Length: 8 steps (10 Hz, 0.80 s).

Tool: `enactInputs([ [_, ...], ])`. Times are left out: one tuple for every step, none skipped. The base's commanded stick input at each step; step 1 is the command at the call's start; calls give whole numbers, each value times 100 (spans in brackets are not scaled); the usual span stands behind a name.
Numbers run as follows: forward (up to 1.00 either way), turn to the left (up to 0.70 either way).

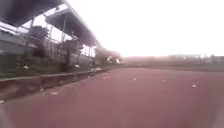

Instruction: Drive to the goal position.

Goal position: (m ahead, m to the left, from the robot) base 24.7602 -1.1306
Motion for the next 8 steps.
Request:
enactInputs([
  [70,-7],
  [70,-32],
  [70,-16],
  [70,0],
  [70,0],
  [70,-18],
  [70,-35],
  [70,-35],
])
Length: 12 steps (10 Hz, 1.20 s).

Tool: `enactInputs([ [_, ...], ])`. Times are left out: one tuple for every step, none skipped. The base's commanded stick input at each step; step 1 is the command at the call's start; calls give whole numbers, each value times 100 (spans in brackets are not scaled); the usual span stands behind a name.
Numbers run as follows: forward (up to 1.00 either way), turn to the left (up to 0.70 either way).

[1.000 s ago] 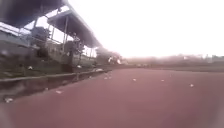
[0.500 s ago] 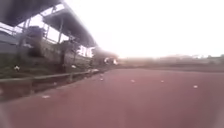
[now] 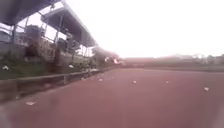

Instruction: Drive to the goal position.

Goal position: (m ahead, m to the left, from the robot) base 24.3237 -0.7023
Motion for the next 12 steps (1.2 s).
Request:
enactInputs([
  [70,-15],
  [70,0],
  [70,0],
  [70,0],
  [70,-12],
  [70,-35],
  [70,-35],
  [70,-17],
  [70,0],
  [70,0],
  [70,-20],
  [70,-26],
])
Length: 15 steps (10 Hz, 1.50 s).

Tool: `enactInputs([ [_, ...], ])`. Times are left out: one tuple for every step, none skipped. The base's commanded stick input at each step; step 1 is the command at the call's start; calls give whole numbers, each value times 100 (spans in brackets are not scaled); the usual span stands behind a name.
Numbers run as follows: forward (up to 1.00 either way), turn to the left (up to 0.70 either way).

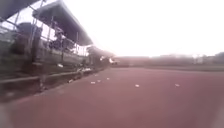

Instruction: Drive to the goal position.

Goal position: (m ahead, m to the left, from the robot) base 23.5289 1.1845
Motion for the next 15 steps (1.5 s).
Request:
enactInputs([
  [70,-1],
  [70,0],
  [70,0],
  [70,0],
  [70,0],
  [70,0],
  [70,0],
  [70,0],
  [70,0],
  [70,0],
  [70,0],
  [70,0],
  [70,0],
  [70,0],
  [70,0],
])
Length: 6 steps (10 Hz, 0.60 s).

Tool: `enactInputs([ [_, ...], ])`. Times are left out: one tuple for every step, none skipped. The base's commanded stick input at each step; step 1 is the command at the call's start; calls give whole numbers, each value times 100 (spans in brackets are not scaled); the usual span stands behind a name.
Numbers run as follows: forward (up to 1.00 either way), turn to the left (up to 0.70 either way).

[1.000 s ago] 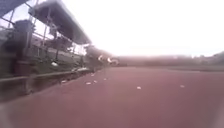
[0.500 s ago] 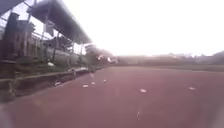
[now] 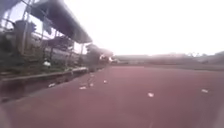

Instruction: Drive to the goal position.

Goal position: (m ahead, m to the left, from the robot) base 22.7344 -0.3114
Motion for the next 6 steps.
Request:
enactInputs([
  [70,0],
  [70,0],
  [70,0],
  [70,0],
  [70,0],
  [70,-24],
])
